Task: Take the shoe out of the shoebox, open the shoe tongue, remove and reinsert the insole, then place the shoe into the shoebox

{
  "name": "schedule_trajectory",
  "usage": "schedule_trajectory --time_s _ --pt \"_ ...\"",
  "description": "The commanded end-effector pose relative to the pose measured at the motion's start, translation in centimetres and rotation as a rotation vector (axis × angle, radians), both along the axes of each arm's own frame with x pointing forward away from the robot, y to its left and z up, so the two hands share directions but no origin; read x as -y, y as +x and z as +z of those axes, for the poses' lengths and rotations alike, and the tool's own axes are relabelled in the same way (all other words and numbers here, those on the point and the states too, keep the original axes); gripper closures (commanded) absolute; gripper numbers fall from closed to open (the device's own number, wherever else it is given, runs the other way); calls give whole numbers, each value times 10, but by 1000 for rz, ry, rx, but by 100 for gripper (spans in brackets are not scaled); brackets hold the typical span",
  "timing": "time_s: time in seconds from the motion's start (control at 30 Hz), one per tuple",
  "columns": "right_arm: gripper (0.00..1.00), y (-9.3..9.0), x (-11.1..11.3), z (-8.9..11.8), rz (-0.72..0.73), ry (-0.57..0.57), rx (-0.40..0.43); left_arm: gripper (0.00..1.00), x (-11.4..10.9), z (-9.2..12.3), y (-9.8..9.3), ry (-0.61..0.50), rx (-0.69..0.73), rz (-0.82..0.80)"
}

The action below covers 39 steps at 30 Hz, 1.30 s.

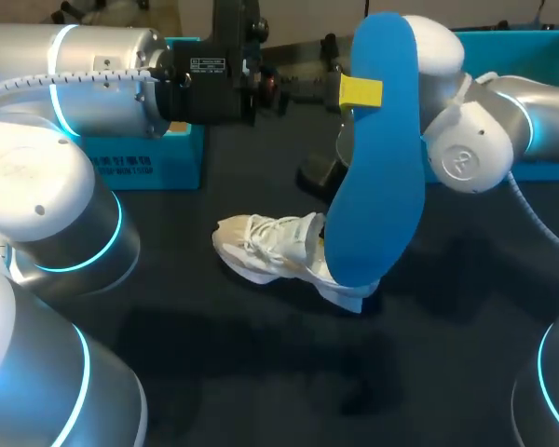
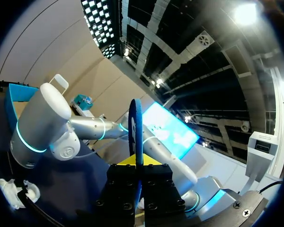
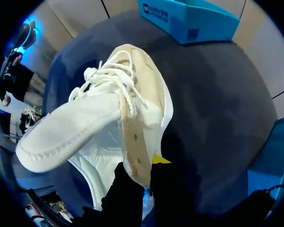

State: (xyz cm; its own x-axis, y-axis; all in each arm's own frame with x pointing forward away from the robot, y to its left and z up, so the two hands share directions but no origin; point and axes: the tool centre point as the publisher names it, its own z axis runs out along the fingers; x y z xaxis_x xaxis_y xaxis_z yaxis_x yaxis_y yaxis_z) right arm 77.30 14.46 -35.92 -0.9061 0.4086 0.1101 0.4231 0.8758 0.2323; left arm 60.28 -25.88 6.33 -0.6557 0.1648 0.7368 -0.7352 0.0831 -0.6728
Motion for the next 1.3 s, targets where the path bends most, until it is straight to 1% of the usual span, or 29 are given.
schedule_trajectory --time_s 0.03,0.07,0.13,0.17,0.2,0.23,0.27,0.3,0.33,0.37,0.4,0.43,0.47,0.5,0.53,0.6,0.7,0.77,0.9,1.13,1.23,1.3 --pt "100 -1 2 2 -1 3 3 100 -1 -1 -1 -1 0 1" --pt "100 -4 2 4 -22 -9 7 100 -1 -1 -1 -1 0 1" --pt "100 -9 3 6 -111 -13 -60 100 -1 -1 -1 -1 0 1" --pt "100 -12 3 8 -140 -10 -75 100 -1 -1 -1 -1 0 1" --pt "100 -15 4 9 -185 -15 -115 100 -1 -1 -1 -1 0 1" --pt "100 -17 3 11 -196 0 -90 100 -1 -1 -1 -1 0 1" --pt "100 -20 3 13 -250 -9 -130 100 -1 -1 -1 -1 0 1" --pt "100 -21 2 15 -277 -3 -127 100 -1 -1 -1 -1 0 1" --pt "100 -23 1 16 -326 11 -150 100 -1 -1 -1 -1 0 1" --pt "100 -25 2 16 -365 30 -154 100 -1 -1 -1 -1 0 1" --pt "100 -26 1 18 -391 8 -161 100 -1 -1 -1 -1 0 1" --pt "100 -28 0 18 -439 18 -163 100 -1 -1 -1 -1 0 1" --pt "100 -30 0 19 -464 21 -143 100 -1 -1 -1 -1 0 1" --pt "100 -32 -1 19 -507 19 -153 100 -1 -1 -1 -1 0 1" --pt "100 -33 -1 17 -530 11 -148 100 -1 -1 -1 -1 0 1" --pt "100 -37 1 10 -606 33 -149 100 -1 -1 -1 -1 0 1" --pt "100 -40 3 6 -694 57 -152 100 -1 -1 -1 -1 0 1" --pt "100 -42 1 7 -735 58 -158 100 -1 -1 -1 -1 0 1" --pt "100 -46 -3 6 -809 114 -161 100 -1 -1 -1 -1 0 1" --pt "100 -50 -5 6 -842 120 -159 100 -1 -1 -1 -1 0 1" --pt "100 -53 -4 5 -861 94 -185 100 -1 -1 -1 -1 0 1" --pt "100 -56 -3 5 -874 109 -168 100 -1 -1 -1 -1 0 1"
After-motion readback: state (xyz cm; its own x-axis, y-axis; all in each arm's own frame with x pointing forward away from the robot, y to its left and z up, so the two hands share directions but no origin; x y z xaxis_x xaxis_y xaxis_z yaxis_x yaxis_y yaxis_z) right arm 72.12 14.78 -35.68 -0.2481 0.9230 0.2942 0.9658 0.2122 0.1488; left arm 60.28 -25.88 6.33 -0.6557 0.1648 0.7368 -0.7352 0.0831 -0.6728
